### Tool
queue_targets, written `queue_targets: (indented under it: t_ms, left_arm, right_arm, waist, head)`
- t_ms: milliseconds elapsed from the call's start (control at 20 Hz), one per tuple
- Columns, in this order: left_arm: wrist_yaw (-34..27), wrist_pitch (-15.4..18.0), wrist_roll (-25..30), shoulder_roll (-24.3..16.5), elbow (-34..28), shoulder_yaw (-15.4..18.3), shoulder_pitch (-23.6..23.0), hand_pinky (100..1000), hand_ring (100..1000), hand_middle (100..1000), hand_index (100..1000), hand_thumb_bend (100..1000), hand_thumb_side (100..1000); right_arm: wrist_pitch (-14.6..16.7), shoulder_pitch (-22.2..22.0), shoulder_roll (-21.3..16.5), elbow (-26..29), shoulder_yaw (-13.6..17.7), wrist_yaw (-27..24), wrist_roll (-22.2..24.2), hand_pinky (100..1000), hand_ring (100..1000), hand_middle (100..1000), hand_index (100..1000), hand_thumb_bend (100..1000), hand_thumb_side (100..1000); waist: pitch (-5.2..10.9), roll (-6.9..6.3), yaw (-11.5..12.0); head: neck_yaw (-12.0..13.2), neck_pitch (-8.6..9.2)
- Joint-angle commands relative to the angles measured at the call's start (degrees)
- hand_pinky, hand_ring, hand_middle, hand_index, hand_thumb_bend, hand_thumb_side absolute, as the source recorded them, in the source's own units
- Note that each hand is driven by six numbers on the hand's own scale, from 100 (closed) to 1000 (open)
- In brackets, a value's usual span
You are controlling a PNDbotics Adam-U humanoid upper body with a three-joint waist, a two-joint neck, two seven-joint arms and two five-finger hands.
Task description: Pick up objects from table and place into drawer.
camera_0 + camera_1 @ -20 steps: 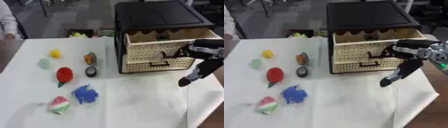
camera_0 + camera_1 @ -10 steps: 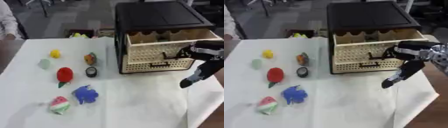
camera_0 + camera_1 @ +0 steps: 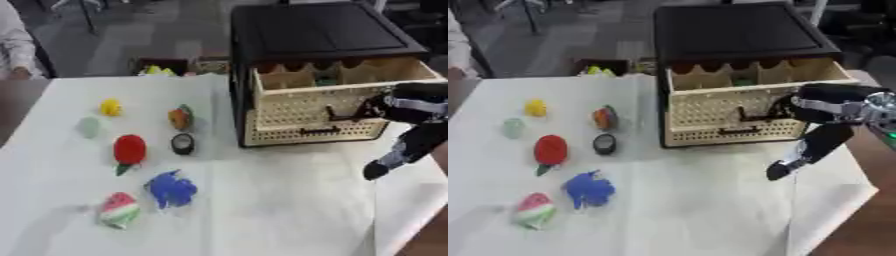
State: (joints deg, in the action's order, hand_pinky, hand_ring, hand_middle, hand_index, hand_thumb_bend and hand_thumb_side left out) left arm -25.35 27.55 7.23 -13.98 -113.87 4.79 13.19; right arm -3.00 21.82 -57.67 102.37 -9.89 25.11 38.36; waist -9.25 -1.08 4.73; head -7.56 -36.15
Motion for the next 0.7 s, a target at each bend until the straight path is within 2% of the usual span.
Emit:
queue_targets:
  t_ms: [50, 700]
  left_arm:
    - [-0.02, 0.19, -0.08, -1.1, -0.73, 0.48, 0.53, 569, 643, 640, 765, 100, 835]
    - [0.05, 0.27, -0.2, -1.19, -0.73, 0.58, 0.51, 569, 643, 640, 766, 100, 835]
  right_arm:
    - [0.13, -0.17, -2.32, 0.93, 0.44, -0.45, 0.55, 100, 100, 100, 780, 1000, 706]
    - [0.08, -1.75, -2.71, 1.43, 1.22, -0.28, 0.36, 100, 100, 100, 777, 1000, 705]
  waist:
    - [0.72, 0.04, -0.14]
    - [0.72, 0.1, -0.27]
  head:
    - [0.17, 0.42]
    - [0.35, 0.34]
